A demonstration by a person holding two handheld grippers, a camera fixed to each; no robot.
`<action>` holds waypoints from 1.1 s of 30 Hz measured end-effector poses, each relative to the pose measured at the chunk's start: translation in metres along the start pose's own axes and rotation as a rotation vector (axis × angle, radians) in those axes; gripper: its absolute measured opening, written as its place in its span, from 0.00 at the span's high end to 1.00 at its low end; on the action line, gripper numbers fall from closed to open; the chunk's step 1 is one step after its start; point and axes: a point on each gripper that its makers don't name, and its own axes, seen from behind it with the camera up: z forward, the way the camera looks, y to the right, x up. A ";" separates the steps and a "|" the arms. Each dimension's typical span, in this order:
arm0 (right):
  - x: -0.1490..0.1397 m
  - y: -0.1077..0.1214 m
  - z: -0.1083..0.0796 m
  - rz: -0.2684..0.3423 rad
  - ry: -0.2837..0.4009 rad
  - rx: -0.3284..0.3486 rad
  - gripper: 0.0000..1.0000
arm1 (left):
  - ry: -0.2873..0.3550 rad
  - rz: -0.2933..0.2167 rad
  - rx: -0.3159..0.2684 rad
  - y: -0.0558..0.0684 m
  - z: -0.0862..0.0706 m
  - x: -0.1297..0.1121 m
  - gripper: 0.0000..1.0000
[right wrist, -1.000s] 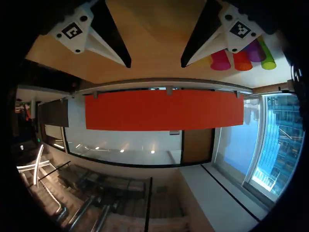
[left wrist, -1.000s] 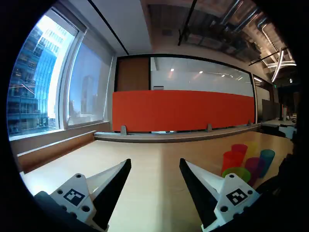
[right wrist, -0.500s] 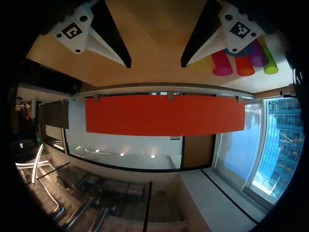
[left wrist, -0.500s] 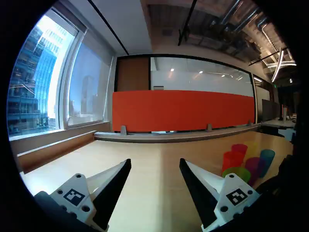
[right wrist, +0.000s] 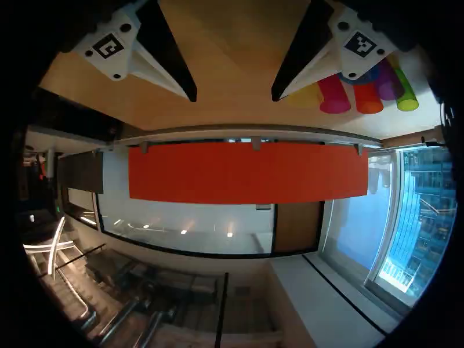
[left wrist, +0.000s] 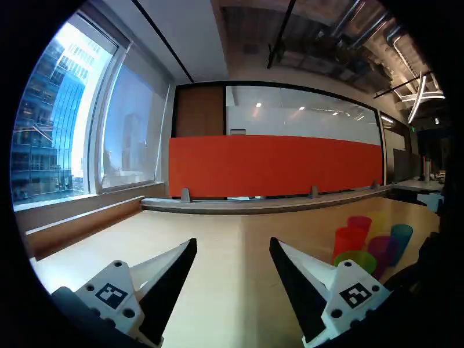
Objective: Pour water
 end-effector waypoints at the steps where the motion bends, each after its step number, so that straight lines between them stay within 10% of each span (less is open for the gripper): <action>1: 0.000 0.000 0.000 0.000 -0.001 0.000 0.01 | 0.000 0.000 0.000 0.000 0.000 0.000 0.08; 33: -0.001 -0.001 0.000 0.000 -0.002 0.000 0.01 | 0.000 0.000 0.000 0.000 0.000 0.002 0.07</action>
